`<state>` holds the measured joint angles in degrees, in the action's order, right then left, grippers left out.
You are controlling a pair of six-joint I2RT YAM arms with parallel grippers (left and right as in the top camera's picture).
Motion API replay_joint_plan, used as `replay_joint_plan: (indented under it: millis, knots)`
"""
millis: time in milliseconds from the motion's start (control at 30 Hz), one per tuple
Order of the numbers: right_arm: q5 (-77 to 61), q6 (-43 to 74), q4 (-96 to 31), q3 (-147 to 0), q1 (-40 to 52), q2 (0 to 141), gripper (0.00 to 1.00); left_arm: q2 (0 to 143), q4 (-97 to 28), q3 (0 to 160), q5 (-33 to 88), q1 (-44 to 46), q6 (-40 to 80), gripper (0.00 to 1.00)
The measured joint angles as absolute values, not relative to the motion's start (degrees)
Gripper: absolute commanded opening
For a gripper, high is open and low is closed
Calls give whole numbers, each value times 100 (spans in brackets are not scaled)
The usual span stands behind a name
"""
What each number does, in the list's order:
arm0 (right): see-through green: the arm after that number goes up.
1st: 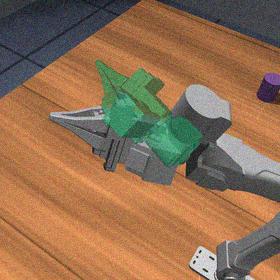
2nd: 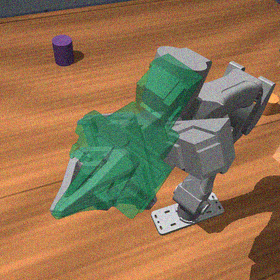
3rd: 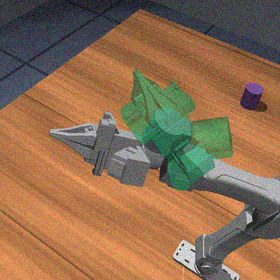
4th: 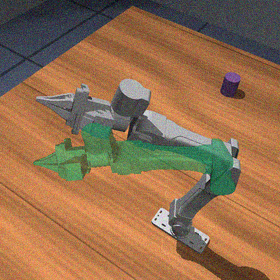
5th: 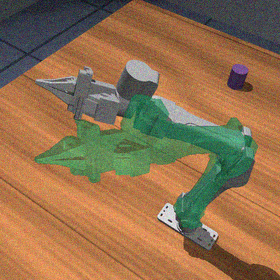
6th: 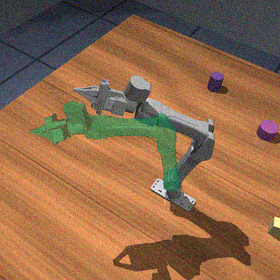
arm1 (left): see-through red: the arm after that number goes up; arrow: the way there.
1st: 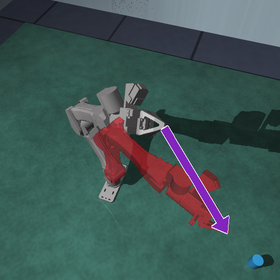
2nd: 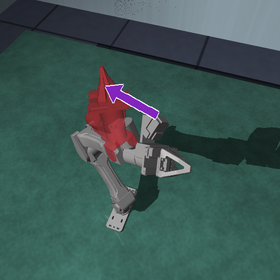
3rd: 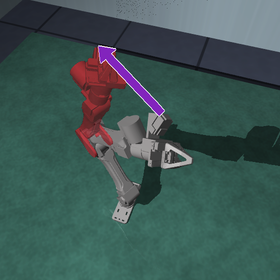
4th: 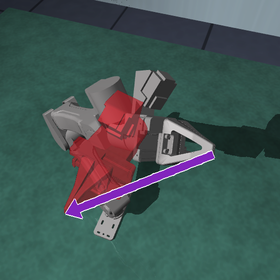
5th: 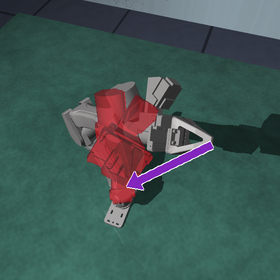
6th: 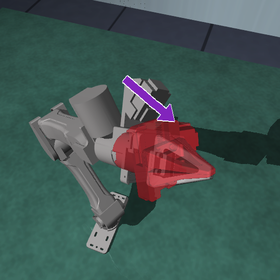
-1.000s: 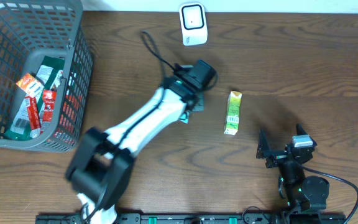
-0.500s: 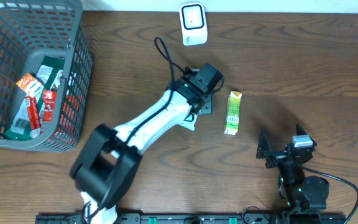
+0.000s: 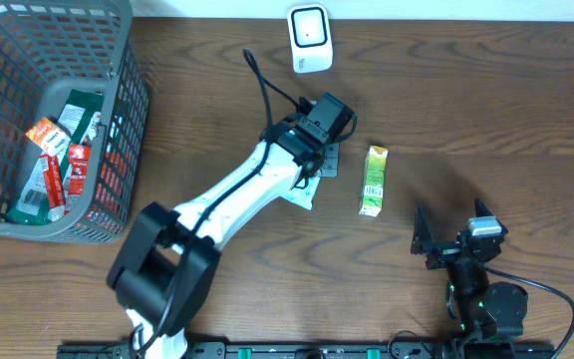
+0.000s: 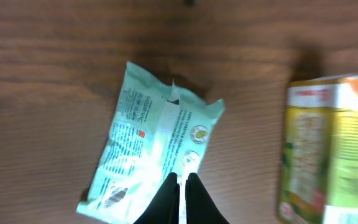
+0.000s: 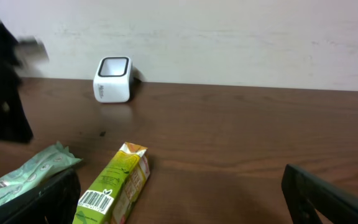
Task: Scan the item barcode
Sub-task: 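Carry the wipe pack to the table left of the carton and release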
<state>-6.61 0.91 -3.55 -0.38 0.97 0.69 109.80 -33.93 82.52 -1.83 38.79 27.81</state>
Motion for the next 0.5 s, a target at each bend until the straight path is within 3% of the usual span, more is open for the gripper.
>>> replay_joint_plan:
  millis: [500]
  knots:
    - [-661, 91, -355, -38, 97, 69, 99, 11673, -3312, 8200, -34, 3879, 2696, 14]
